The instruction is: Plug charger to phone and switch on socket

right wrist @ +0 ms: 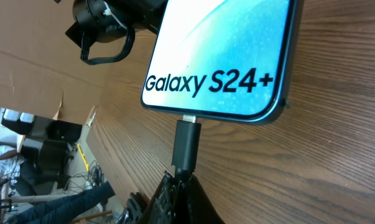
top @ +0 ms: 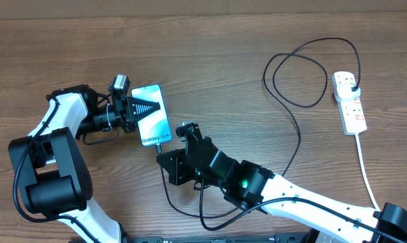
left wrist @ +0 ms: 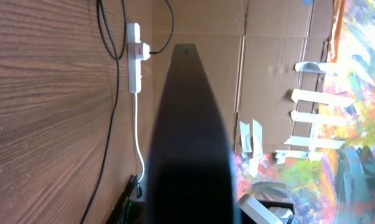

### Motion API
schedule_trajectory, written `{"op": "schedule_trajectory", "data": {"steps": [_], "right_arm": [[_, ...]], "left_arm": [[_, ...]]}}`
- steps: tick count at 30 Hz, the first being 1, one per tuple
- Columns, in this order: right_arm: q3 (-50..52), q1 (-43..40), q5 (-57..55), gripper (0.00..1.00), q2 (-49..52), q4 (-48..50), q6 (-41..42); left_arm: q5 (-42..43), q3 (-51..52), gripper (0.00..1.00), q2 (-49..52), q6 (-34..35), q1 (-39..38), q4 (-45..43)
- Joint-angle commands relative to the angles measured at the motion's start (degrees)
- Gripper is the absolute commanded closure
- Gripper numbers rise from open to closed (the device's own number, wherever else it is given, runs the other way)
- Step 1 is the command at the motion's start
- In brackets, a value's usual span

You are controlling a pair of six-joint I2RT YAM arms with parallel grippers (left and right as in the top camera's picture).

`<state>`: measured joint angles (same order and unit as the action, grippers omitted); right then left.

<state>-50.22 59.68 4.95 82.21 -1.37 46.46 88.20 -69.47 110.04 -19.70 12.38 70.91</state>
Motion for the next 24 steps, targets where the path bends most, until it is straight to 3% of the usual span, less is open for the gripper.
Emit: {"op": "schedule_trajectory", "data": {"steps": [1, 24], "right_arm": [[-0.4, -1.0, -5.8, 0.96, -0.8, 0.9, -0.4], [-0.4, -2.1, -4.9, 0.96, -0.8, -1.3, -1.9]], "left_arm": [[-1.4, 0.0, 0.96, -0.7, -1.3, -1.4, 1.3], [-1.3, 0.0, 0.96, -0.7, -1.5, -4.7, 1.2]]}}
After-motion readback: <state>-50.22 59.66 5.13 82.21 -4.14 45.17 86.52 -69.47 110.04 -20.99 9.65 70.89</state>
